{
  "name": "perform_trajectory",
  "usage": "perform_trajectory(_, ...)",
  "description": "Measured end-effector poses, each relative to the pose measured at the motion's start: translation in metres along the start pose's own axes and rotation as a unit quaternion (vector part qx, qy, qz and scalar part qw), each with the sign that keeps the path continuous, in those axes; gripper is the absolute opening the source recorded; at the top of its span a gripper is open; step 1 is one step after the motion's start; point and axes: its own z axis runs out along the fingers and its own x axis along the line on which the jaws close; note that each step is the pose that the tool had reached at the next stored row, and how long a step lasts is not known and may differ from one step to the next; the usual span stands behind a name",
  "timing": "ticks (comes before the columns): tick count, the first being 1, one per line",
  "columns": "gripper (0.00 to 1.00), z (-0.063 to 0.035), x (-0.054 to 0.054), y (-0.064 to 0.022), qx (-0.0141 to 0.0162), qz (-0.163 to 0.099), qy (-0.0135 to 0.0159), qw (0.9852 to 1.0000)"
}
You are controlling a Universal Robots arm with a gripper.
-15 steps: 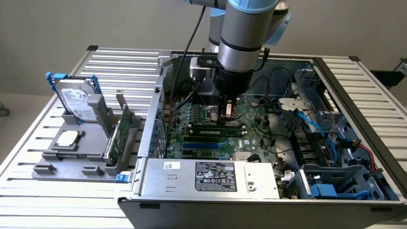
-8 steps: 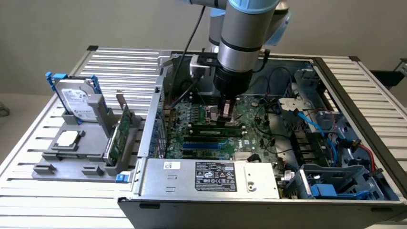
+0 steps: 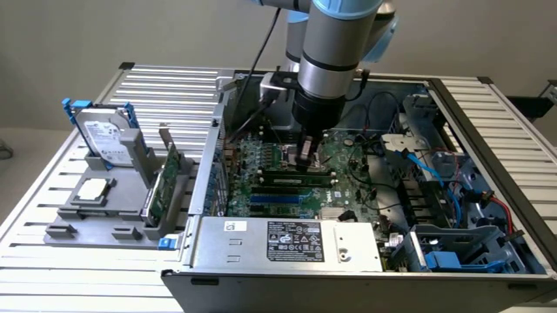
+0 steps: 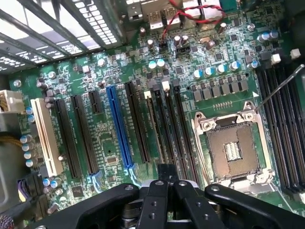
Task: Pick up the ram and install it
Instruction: 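Press down the ram until it locks into place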
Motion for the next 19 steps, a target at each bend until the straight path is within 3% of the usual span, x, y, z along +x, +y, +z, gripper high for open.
perform_trajectory(8, 0.11, 0.0, 0.0, 0.0, -0.0013, 0.053, -0.0023, 0.9986)
perform_trajectory(14, 0.11, 0.0, 0.0, 0.0, -0.0014, 0.09, -0.0014, 0.9959)
perform_trajectory(19, 0.11, 0.0, 0.0, 0.0, -0.001, 0.12, 0.0005, 0.9928)
